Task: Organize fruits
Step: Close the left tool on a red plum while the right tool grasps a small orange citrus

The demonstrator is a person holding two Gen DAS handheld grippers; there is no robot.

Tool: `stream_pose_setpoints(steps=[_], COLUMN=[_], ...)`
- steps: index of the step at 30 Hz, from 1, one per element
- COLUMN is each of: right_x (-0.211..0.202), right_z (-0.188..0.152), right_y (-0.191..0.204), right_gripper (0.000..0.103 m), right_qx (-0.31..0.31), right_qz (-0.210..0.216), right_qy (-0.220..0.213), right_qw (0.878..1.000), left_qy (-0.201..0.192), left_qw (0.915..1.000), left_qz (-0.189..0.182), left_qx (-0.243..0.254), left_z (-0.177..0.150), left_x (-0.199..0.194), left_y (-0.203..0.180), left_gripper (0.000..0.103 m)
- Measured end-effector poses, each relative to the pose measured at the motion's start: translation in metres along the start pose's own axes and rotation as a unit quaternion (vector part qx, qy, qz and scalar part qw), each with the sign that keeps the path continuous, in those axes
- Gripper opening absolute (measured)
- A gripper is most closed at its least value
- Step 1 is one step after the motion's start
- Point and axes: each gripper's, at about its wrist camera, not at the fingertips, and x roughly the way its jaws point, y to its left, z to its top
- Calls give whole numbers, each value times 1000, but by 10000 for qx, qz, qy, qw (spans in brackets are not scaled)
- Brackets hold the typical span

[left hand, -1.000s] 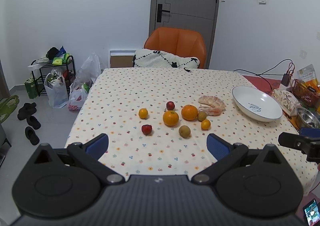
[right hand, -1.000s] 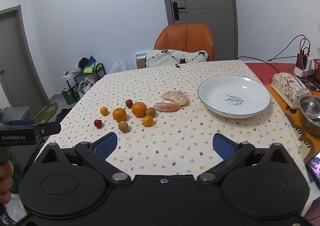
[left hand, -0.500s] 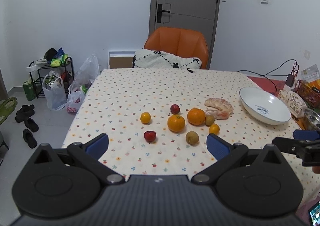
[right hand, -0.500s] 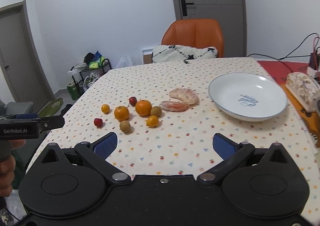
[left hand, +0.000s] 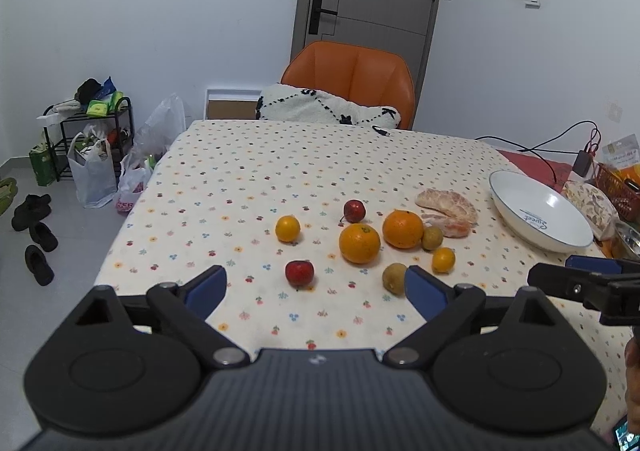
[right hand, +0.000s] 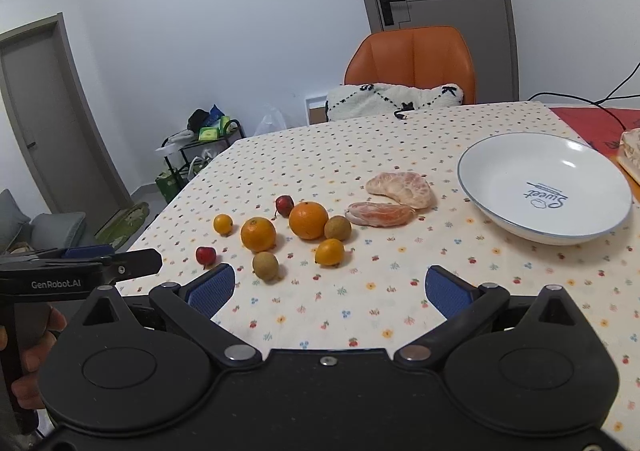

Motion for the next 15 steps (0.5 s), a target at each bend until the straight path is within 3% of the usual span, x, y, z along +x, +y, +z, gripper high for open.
stream_pose_setpoints(steps=[4, 6, 15], right_x=[12, 19, 49], right_z=[2, 3, 11], right_y=[3, 3, -2], right_gripper=[102, 99, 87], right_qx=[-92, -98, -3], right_qz=[-76, -78, 160], right_qy=[-34, -33, 14], right_qw=[9999, 9999, 9999], left_qy=[29, 68, 243], left_qw=[10000, 9998, 9988], left_qz=[-13, -55, 21], left_qx=[-56, -160, -428], left_z=[2, 2, 1], left_x=[13, 20, 46], left_y=[4, 8, 25], left_gripper=[83, 71, 57])
